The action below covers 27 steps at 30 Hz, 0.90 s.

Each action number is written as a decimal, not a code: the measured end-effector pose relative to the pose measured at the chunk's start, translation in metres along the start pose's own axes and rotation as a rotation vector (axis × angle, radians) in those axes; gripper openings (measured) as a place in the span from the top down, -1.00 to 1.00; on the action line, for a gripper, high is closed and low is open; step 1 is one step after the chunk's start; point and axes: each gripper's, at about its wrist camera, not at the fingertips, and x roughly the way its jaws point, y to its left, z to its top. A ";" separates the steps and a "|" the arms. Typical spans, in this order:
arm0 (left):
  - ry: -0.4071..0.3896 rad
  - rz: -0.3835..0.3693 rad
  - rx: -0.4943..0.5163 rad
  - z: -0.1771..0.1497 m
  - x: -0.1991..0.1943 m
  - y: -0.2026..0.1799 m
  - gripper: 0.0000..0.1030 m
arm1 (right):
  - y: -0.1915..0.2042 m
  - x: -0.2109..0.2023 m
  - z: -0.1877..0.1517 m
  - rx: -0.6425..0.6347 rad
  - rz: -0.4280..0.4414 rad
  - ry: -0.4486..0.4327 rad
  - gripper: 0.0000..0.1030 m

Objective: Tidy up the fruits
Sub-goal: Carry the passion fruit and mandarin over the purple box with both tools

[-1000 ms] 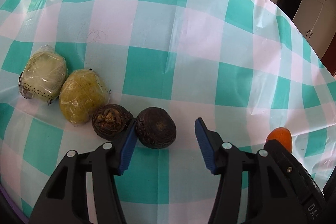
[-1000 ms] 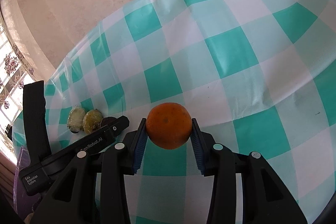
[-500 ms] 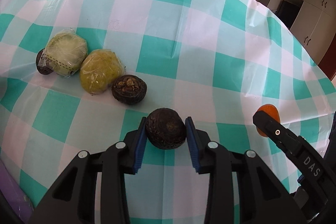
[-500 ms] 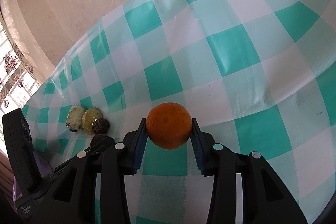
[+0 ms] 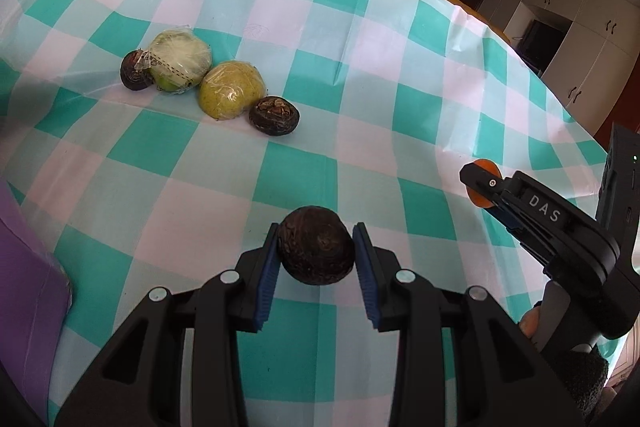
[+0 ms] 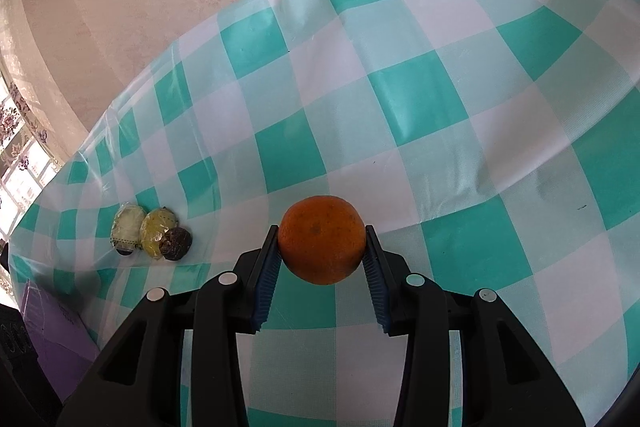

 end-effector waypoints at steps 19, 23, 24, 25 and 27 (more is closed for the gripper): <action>0.022 -0.041 0.007 -0.063 -0.064 0.023 0.30 | 0.029 -0.063 -0.083 -0.090 -0.030 0.096 0.22; 0.014 -0.042 0.000 -0.077 -0.081 0.032 0.30 | 0.035 -0.077 -0.104 -0.110 -0.036 0.122 0.22; 0.011 -0.040 -0.002 -0.080 -0.086 0.034 0.30 | 0.036 -0.081 -0.108 -0.113 -0.036 0.127 0.22; 0.009 -0.038 -0.001 -0.084 -0.090 0.036 0.30 | 0.037 -0.085 -0.113 -0.118 -0.039 0.133 0.22; 0.005 -0.032 0.009 -0.091 -0.098 0.038 0.30 | 0.040 -0.093 -0.123 -0.135 -0.036 0.146 0.22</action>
